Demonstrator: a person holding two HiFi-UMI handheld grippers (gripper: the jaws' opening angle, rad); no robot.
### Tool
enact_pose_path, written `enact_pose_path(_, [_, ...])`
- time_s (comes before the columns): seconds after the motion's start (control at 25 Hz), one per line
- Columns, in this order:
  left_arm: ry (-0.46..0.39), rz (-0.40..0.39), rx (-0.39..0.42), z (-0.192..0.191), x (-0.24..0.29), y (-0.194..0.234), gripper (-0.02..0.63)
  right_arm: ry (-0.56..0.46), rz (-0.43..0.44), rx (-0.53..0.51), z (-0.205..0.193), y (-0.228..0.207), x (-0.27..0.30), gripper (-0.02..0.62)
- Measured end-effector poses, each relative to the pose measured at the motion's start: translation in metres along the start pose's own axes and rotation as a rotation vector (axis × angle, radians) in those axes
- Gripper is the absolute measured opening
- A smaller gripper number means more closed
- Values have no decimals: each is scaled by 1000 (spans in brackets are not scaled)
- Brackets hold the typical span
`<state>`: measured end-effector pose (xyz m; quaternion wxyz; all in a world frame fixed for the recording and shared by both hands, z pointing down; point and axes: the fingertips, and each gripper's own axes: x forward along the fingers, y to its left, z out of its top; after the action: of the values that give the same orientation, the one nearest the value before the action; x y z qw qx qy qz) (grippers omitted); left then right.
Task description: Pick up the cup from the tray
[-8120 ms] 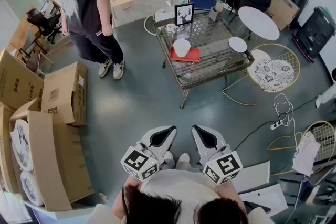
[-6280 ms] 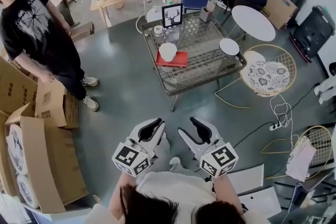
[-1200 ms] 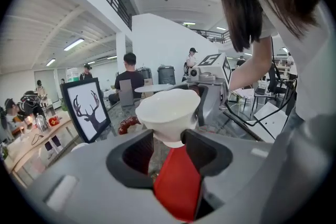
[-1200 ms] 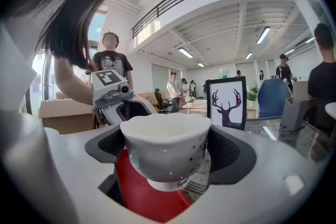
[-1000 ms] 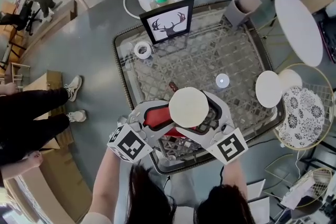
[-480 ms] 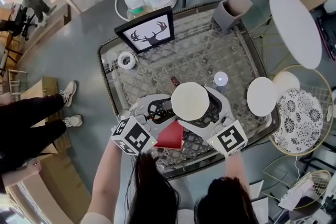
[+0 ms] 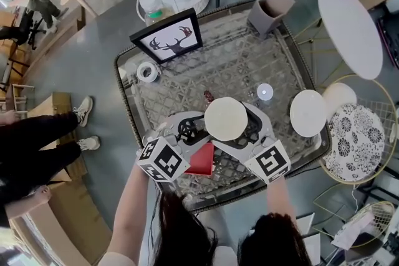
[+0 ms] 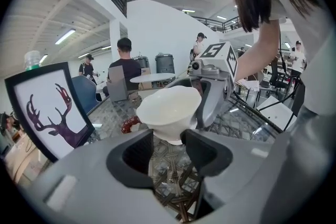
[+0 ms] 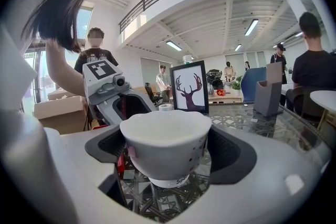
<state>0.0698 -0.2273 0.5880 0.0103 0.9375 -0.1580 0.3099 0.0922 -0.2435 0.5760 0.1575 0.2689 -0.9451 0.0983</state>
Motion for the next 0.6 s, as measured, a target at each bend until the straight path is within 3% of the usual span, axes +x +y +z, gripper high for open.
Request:
enact_pose_path(0.28, [-16, 21, 18, -1, 3, -7, 180, 72, 2, -32, -10, 2, -7, 511])
enact_pose_path(0.6, [-47, 81, -39, -3, -5, 0, 179, 110, -33, 23, -21, 3, -12, 495])
